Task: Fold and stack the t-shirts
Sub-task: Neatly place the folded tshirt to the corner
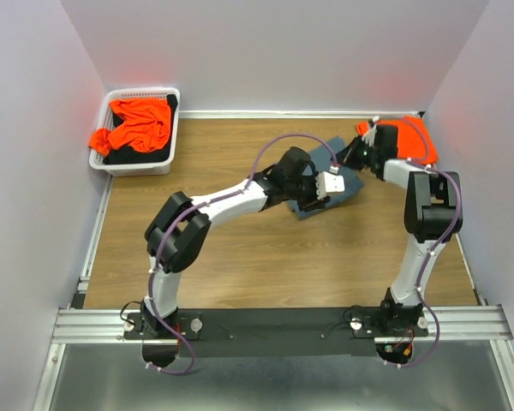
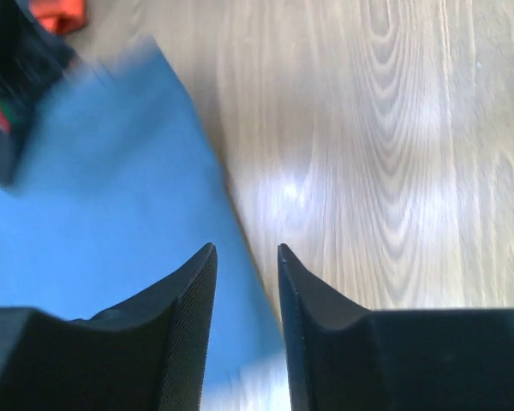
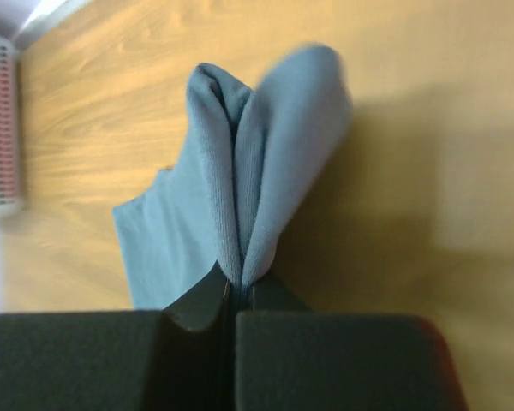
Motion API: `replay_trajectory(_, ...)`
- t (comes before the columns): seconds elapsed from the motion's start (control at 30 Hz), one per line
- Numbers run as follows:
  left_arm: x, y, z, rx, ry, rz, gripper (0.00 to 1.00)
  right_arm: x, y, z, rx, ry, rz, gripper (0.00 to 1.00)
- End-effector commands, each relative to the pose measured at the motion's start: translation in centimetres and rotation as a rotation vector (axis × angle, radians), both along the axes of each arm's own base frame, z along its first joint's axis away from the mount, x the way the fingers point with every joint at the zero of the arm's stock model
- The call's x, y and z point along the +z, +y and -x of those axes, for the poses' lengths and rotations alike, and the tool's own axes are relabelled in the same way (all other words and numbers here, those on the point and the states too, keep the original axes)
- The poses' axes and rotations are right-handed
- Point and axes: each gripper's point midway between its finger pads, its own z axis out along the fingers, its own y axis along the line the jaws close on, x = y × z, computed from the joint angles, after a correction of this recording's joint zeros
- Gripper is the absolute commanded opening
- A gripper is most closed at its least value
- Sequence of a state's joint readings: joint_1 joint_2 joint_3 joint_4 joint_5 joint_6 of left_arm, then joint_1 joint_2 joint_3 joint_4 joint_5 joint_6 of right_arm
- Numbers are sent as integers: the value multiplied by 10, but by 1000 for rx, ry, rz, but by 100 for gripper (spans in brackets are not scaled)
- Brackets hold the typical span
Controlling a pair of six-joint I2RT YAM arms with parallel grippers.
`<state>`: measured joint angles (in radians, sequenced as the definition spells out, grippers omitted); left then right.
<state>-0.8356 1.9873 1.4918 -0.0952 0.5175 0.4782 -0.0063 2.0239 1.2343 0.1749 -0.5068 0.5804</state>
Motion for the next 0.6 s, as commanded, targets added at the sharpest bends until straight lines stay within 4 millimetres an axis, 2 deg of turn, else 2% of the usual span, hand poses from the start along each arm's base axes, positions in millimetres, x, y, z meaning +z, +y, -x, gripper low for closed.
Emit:
replay_trajectory(0.0,26,26,15,-6,64,31,62,-5,-39,-20,161,-32,350,1)
replay_trajectory(0.03,24,32,18,-3,83,20,63,-17,-49,-21,173,0,381,1)
replay_trajectory(0.07,24,38,16,13,97,19,63,-15,-58,-28,201,-31,437,1)
replay_trajectory(0.1,24,46,19,33,108,15,72,-1,-63,-41,203,-71,464,1)
replay_trajectory(0.13,24,49,20,43,112,14,82,-1,-74,-47,225,-95,509,0)
replay_trajectory(0.2,21,61,23,69,115,1,83,-1,-82,-60,240,-111,539,0)
replay_trajectory(0.23,21,64,24,74,115,0,83,14,-89,-72,246,-148,573,0)
replay_trajectory(0.27,21,67,25,78,117,0,83,9,-92,-77,249,-145,588,1)
replay_trajectory(0.3,19,72,29,83,123,-3,83,14,-96,-82,245,-154,605,1)
replay_trajectory(0.33,19,74,30,85,125,-3,83,19,-99,-86,243,-161,619,1)
replay_trajectory(0.37,14,77,32,88,133,-10,83,33,-101,-96,240,-197,644,1)
replay_trajectory(0.4,17,79,33,90,132,-4,83,37,-103,-100,237,-205,655,0)
replay_trajectory(0.47,16,82,34,93,133,-2,83,46,-107,-105,229,-217,676,1)
replay_trajectory(0.5,15,84,35,96,134,-3,83,61,-109,-110,219,-246,694,1)
replay_trajectory(0.57,14,87,33,106,131,-5,83,72,-113,-113,221,-267,728,1)
